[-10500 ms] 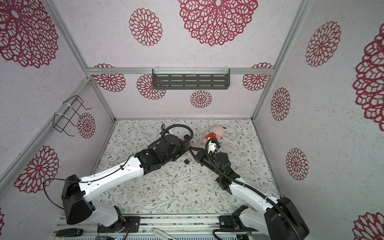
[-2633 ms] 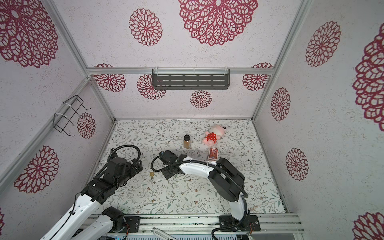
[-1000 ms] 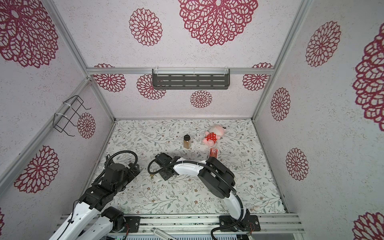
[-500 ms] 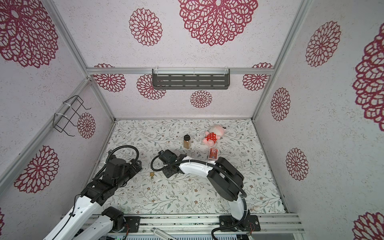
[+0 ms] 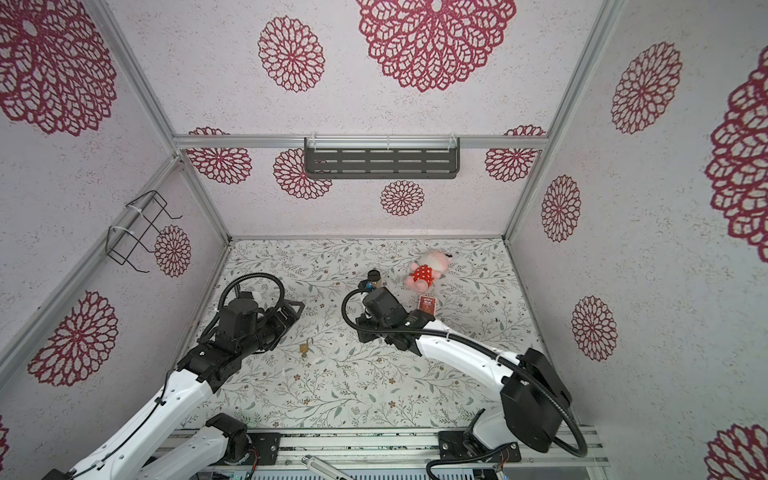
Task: Unlock with the key
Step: 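Lift the silver key toward the left gripper while the left arm moves to meet it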
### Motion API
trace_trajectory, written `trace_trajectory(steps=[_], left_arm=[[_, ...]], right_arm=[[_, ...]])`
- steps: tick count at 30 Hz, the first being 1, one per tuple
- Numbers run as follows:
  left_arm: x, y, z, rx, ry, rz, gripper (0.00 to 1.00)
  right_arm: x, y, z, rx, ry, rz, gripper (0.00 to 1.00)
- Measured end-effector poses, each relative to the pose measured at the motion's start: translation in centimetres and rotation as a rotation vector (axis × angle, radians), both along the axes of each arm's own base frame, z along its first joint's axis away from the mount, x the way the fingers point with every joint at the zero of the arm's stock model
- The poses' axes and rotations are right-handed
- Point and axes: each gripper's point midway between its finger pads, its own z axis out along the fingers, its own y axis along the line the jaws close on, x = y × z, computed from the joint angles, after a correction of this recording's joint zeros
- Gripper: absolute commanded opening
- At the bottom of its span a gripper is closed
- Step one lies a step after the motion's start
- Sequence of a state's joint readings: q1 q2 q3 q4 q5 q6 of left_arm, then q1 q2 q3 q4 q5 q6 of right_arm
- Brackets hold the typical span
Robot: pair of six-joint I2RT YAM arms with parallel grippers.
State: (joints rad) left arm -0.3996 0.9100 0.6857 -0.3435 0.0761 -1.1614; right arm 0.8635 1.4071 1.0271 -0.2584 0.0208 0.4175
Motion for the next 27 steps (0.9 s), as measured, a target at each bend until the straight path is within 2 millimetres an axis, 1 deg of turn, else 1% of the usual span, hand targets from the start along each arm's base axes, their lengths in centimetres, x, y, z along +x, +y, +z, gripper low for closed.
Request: trace_trajectory(steps=[3,5,7,11,15,19,20,22,25,27], left_arm=[[0.7,-2.4,0.5,-0.026,-0.011,-0.056,0.97],[1.0,-4.7,1.1,-0.051,-0.028,-0.102,0.97],[1.4,-6.4,1.5,-0.079,-0.043,-0.135,0.97],[1.9,-9.7,1.4,-0.098,-0.084,-0.200,1.00],[1.5,-13.0,1.6,-0.032,-0.192,-0.324,0.97],[0.1,-16.1,3.4,0.035,-0.395,-0.466,0.96],[-0.2,-16.5,3.7,0.044,-0.435,-0.493,0.94],[-0.9,-17.6,4.0,0.069,-0.514,-0.553,0.89],[-0.9,-18.5,4.1,0.116,-0.606,-0.599,0.85],[-0.9,-18.6,3.9,0.142,-0.659,-0.610,0.84]], right_arm=[[-0.2,-0.9,0.9,0.027,-0.009,-0.022,0.00],[-0.4,-1.3,1.4,0.042,-0.014,-0.031,0.00],[-0.4,-1.7,1.8,0.053,-0.018,-0.039,0.00],[-0.5,-2.1,2.4,0.072,-0.016,-0.058,0.00],[-0.1,-3.2,3.3,0.120,0.009,-0.112,0.00],[0.1,-4.0,4.9,0.186,0.022,-0.136,0.00],[0.1,-4.1,5.1,0.198,0.031,-0.139,0.00],[0.0,-4.3,5.4,0.214,0.050,-0.142,0.00],[0.1,-4.5,6.0,0.237,0.076,-0.145,0.00],[0.1,-4.5,6.3,0.249,0.090,-0.144,0.00]])
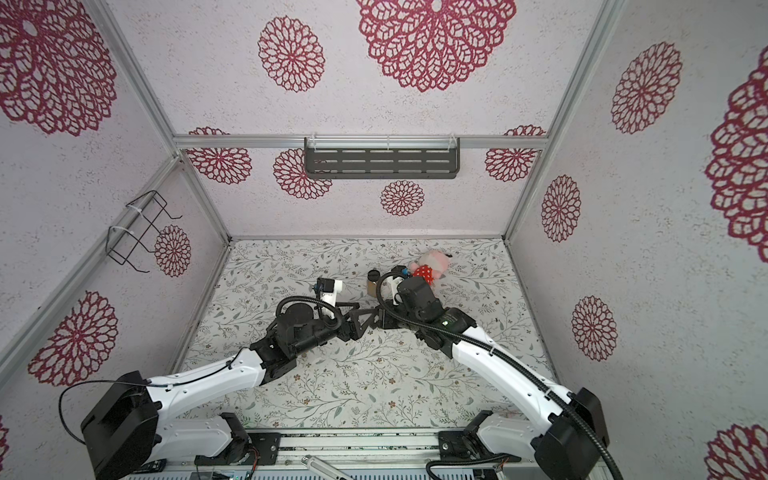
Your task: Unlock with the key
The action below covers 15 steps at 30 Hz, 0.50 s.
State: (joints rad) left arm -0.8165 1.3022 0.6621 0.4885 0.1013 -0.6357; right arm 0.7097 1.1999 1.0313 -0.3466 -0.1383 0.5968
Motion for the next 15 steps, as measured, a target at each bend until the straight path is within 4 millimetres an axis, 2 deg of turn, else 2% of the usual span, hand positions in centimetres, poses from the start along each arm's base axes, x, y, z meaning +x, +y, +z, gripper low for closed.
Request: trace_trajectory(steps=[6,11,13,15], left_arm=[[-0.6,0.1,-1.0,0.020,-0.123,-0.033,0.74],[-1.6,-0.7,-0.1,0.018,-0.226,-0.081,0.68],[-1.8,-1.0,0.0,0.032,-0.252,-0.096,0.59],[-1.8,-1.3,-0.1,0.049,-0.268,-0.103,0.45]], right_arm=[[-0.1,0.1,2.0,0.044,0.014,0.024,0.00],[-0.7,0.3,3.2,0.076,0.021,0.058,0.00],[-1.0,0.6,3.6,0.089,0.023,0.076,0.00],[-1.1,0.8,3.9,0.099,0.026,0.088,0.00]])
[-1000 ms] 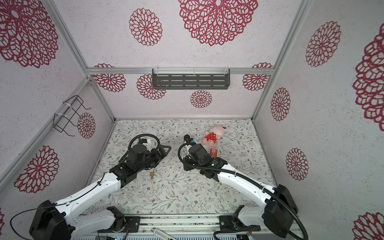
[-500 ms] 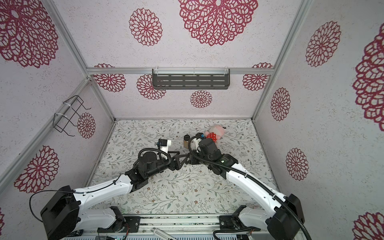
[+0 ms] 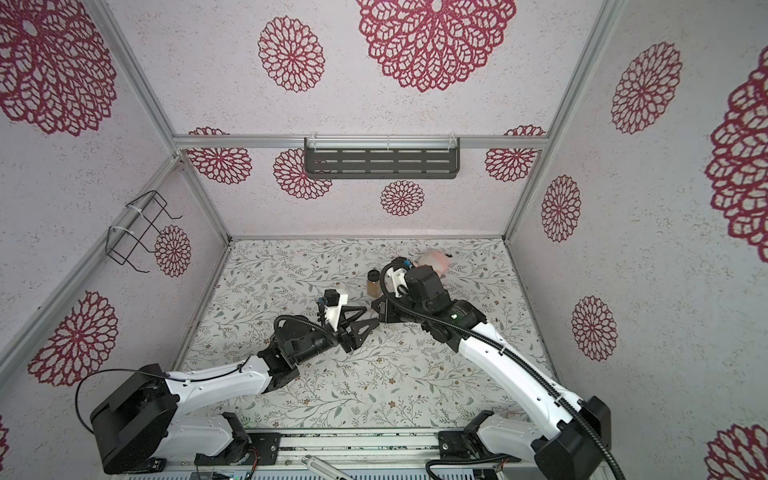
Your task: Unlock with the key
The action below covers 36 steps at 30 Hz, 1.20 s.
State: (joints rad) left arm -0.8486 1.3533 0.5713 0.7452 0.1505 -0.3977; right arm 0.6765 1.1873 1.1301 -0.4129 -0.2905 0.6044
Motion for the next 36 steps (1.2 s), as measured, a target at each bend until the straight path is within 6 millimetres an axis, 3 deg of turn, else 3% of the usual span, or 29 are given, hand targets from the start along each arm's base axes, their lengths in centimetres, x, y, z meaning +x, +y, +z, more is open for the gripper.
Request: trace_trajectory(steps=[7,22,27,36], left_arm=[[0.1,-0.5,-0.2,0.027,-0.038,0.001,0.38],[0.0,-0.8,-0.2,0.039,-0.057,-0.002,0.01],[-0.1,-0.9,-0.1,0.035,-0.059,0.000,0.00],[0.2,-0.4,-0.4,0.047,-0.028,0.019,0.00]], right_arm=[[-0.3,0.3,0.5,0.026,0.014,0.020,0.00],[-0.1,0.4,1.0,0.049,0.013,0.016,0.00],[0.0,0.3,1.1,0.055,0.010,0.015,0.09],[0.3,-0.2,1.6,0.067,-0.005,0.001,0.34]])
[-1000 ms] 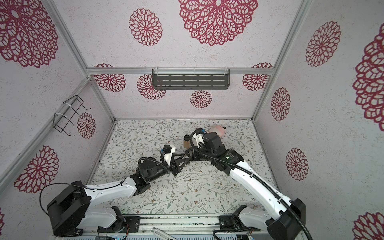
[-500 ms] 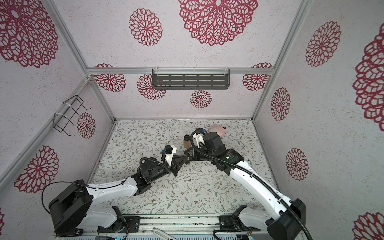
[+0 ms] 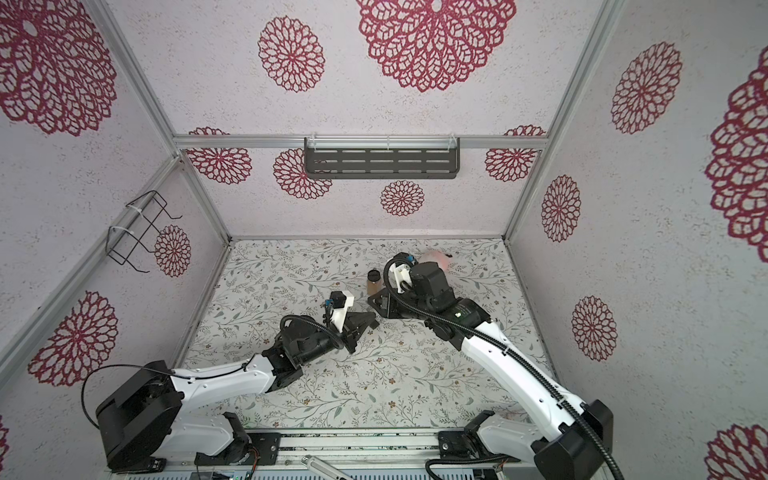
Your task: Unlock with the key
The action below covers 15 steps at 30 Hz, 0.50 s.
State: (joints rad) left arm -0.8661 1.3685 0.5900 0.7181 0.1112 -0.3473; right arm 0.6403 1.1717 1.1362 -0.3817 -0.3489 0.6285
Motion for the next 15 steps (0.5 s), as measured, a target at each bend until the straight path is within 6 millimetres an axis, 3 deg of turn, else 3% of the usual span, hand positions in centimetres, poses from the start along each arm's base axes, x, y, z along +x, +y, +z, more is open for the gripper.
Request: trace_trajectory(steps=[10,15], left_arm=[[0.8,1.3,2.2,-0.049,0.121,-0.096,0.00],[0.6,2.1,1.8,-0.045,0.193,-0.167,0.00]], right_arm=[[0.2,-2.0,1.1,0.081,-0.036,-0.006,0.53],[0.2,-2.3,1.4,0.161,-0.081,0.040,0.61]])
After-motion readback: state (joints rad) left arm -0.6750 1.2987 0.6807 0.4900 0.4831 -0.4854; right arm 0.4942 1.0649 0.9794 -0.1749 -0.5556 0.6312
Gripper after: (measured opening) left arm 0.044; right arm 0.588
